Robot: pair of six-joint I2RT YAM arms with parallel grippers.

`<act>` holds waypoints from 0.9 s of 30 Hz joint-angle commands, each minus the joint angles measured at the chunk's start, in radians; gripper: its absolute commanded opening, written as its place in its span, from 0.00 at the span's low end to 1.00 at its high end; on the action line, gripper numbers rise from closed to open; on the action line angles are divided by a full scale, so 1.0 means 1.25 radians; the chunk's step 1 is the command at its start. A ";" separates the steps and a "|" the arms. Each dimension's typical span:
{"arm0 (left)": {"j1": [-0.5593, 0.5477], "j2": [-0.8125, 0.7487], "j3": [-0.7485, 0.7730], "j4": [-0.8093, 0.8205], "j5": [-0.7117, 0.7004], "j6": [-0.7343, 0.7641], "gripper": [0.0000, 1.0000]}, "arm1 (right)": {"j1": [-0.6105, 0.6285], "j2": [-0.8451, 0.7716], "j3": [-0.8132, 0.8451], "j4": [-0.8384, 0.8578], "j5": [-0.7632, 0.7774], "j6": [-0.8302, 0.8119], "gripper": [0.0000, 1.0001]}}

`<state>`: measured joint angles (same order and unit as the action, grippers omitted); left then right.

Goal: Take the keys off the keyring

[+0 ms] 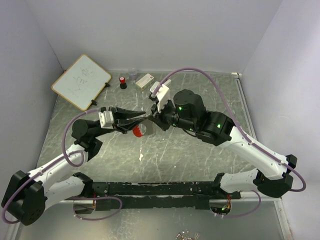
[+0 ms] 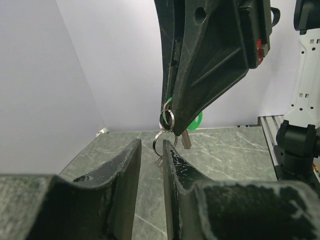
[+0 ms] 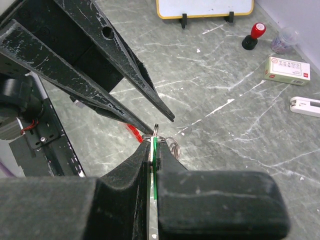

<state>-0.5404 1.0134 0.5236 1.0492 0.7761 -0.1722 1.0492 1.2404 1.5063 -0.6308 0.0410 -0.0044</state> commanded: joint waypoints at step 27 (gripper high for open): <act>-0.036 0.092 0.002 0.236 -0.005 -0.097 0.13 | 0.001 -0.022 -0.019 0.042 -0.031 0.008 0.00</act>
<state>-0.5659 1.1297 0.5240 1.2671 0.7891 -0.2806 1.0492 1.2293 1.4940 -0.6128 0.0181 -0.0002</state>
